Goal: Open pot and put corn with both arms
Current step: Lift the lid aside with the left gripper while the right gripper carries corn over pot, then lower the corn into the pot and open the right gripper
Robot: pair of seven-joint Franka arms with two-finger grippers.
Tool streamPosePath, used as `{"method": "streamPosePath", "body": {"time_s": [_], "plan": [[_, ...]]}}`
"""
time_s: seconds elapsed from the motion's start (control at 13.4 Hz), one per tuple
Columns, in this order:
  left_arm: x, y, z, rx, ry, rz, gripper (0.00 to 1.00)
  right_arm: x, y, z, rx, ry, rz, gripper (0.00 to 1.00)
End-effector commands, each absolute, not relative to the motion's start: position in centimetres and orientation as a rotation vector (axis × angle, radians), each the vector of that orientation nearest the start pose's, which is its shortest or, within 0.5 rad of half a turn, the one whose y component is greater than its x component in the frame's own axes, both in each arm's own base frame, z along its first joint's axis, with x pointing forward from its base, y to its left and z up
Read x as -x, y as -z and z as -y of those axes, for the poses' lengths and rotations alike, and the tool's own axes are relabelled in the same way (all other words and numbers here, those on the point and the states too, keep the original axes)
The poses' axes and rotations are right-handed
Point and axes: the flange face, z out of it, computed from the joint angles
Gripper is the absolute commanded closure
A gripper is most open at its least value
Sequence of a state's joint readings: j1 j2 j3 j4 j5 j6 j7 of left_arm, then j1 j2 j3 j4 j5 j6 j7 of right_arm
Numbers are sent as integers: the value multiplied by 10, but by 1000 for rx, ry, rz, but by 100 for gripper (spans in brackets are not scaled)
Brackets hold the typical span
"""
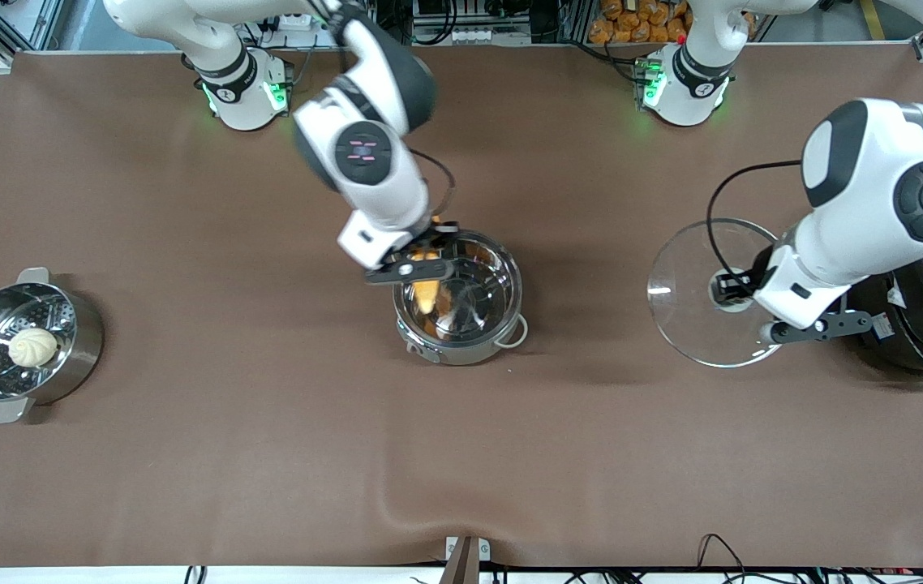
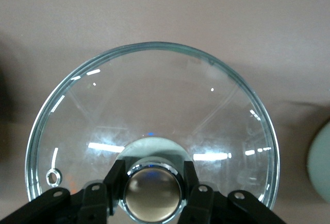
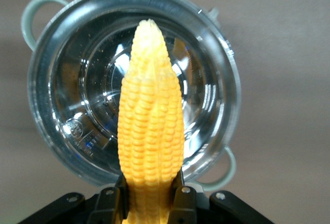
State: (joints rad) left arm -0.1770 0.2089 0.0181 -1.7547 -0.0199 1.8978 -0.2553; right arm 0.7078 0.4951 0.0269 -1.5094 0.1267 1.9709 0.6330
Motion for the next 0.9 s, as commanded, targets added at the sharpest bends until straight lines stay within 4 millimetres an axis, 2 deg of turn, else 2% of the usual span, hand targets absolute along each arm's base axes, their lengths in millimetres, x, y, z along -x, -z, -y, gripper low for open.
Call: {"method": "streamPosePath", "body": {"time_s": [0.0,0.07,0.15,0.22,0.37,0.45,0.52,0.6,0.67,0.75,0.82], "plan": [[-560,-425,83,3153,-4,106,100,-533,-353,-486,3046,-75,-55,92],[-551,-414,76,3153,11,84,100,-535,-342,-500,3019,-29,-130,91],[-547,-404,62,3153,21,101,100,-536,-340,-505,3008,-5,-144,85],[-541,-391,56,3153,24,109,100,-539,-341,-500,3007,-4,-155,66],[-527,-369,51,3149,68,105,100,-543,-348,-496,3003,2,-166,0],[-522,-361,48,3129,89,82,100,-545,-354,-491,3002,5,-173,0],[-520,-354,31,3107,94,92,100,-551,-360,-482,3007,-4,-181,0],[-516,-346,19,3103,93,95,100,-558,-371,-469,3012,-13,-172,0],[-512,-340,17,3104,97,71,100,-560,-387,-457,3024,-33,-133,0],[-508,-333,8,3104,99,78,100,-563,-399,-442,3040,-67,-121,0],[-503,-325,0,3104,114,72,100,-568,-419,-419,3052,-99,-126,0]]}}
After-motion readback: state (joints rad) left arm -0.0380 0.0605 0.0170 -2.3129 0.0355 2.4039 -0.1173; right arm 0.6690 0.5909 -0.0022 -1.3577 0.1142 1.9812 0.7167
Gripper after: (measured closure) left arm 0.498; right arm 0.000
